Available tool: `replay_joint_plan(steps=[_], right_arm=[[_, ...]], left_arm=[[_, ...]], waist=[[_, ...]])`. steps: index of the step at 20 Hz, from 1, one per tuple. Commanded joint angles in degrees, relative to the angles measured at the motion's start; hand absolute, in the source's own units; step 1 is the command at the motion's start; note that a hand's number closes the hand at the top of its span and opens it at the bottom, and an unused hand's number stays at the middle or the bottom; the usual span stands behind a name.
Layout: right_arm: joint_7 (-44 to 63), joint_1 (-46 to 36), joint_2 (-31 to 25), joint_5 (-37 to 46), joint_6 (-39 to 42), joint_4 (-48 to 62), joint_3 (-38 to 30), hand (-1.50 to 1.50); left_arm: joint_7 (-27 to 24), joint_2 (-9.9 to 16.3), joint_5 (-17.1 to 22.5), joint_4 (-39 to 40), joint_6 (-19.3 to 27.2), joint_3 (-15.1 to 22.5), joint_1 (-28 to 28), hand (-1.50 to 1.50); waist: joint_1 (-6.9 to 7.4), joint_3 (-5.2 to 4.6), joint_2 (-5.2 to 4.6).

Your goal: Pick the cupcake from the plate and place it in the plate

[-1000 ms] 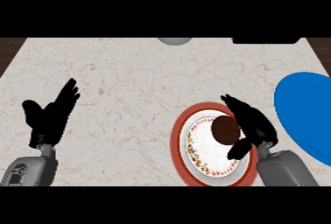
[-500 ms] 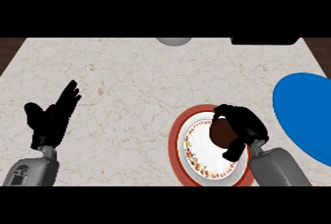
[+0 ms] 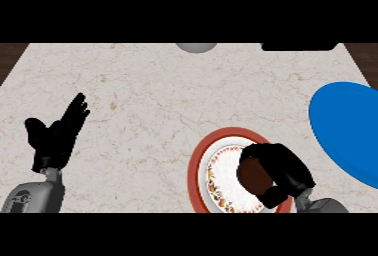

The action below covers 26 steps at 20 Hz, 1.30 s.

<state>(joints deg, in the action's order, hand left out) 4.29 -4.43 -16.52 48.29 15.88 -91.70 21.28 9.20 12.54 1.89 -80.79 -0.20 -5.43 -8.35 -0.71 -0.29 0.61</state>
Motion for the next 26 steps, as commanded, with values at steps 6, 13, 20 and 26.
replay_joint_plan(steps=[6, 13, 20, 26], right_arm=[[-19.1, 19.3, -14.8, -4.2, -8.5, -26.4, -3.3, 1.50], [-18.9, 24.1, -11.0, -12.5, -18.2, -35.3, -20.5, 1.50], [-15.8, 23.1, -9.9, -27.0, -13.0, -31.1, -34.7, 1.50], [-15.8, 9.4, -14.0, -32.1, -9.6, -12.0, -41.4, 1.50]], left_arm=[[1.0, 0.8, 0.8, -1.0, 0.4, -1.8, 0.5, 0.00], [0.6, -0.7, -0.7, -0.6, 1.6, -0.5, 0.0, 0.00], [1.8, -2.5, -1.6, -1.8, 1.9, 1.5, -1.1, 0.00], [1.5, -0.7, -0.2, -1.3, -0.1, -0.5, -1.6, 0.00]], waist=[[-2.20, 0.32, 0.16], [-1.93, 0.33, -0.29], [0.25, 0.31, -0.53], [1.17, 0.31, -0.71]])
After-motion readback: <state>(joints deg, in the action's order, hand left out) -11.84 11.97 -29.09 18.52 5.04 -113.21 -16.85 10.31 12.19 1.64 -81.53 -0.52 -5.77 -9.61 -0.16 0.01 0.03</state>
